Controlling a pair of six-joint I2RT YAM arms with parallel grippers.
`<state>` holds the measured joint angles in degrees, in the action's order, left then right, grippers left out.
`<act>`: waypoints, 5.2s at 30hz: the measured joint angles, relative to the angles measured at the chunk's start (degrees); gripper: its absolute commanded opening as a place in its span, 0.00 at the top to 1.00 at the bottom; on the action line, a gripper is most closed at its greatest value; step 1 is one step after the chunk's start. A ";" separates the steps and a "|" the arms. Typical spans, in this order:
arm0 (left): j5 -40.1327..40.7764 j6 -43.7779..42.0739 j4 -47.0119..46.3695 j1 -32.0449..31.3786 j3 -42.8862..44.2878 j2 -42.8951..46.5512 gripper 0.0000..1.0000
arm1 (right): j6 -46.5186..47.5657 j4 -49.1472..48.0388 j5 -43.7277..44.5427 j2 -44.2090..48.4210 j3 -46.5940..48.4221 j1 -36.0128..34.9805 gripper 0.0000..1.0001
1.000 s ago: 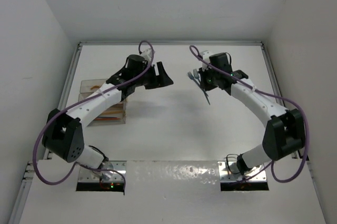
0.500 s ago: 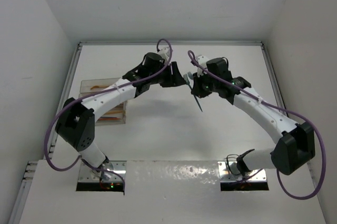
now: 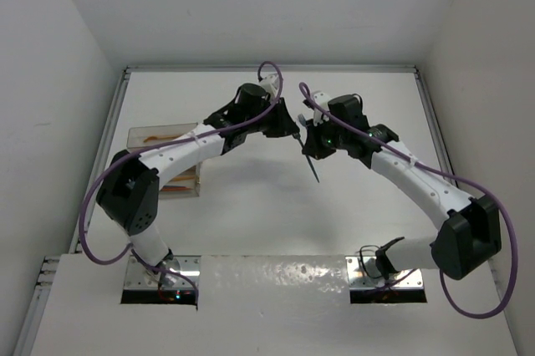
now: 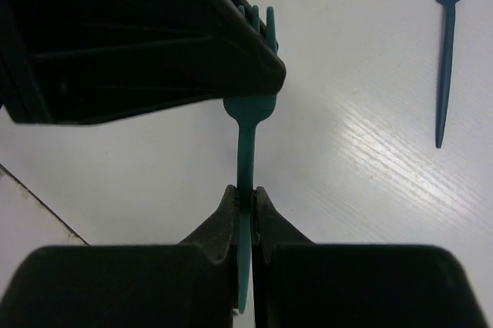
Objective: Sort the eating utensils into containers
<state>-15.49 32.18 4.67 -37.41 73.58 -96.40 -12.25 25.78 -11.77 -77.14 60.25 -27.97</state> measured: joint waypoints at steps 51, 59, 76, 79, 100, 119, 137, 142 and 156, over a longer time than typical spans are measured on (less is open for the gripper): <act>6.27 4.04 7.89 59.98 -14.80 3.10 0.48 | 2.97 -3.93 14.23 -12.22 -0.72 6.88 0.31; 7.78 3.98 10.62 58.29 -14.71 5.62 0.19 | 6.38 -3.69 14.19 -21.11 4.87 11.15 0.32; 11.98 -2.03 20.44 31.91 -11.43 22.58 0.19 | 10.75 0.17 10.25 -48.09 28.55 11.23 0.51; 10.45 -2.27 20.24 29.53 -12.66 23.69 0.19 | 11.13 0.68 9.20 -49.24 30.34 11.23 0.76; 2.19 0.02 8.79 14.27 -15.69 14.56 0.26 | 3.98 -5.03 0.83 -23.45 5.11 -1.70 1.00; -0.20 0.79 3.37 8.94 -10.88 8.55 0.54 | -4.22 -10.84 -5.25 -12.74 0.92 -5.90 1.00; 1.60 0.59 5.11 7.37 -9.92 6.97 1.00 | -5.55 -11.30 -5.16 -11.58 0.31 -5.84 0.57; 5.20 0.63 5.99 8.02 -8.22 7.15 1.00 | -6.34 -11.10 -4.13 -10.40 -0.70 -5.95 0.29; 15.65 1.75 13.84 46.75 -8.44 15.10 1.00 | -5.62 -7.26 11.45 1.88 -4.72 -5.95 0.19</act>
<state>0.16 33.93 18.50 9.34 65.14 -81.30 -17.87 18.52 -0.32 -75.26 55.53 -33.91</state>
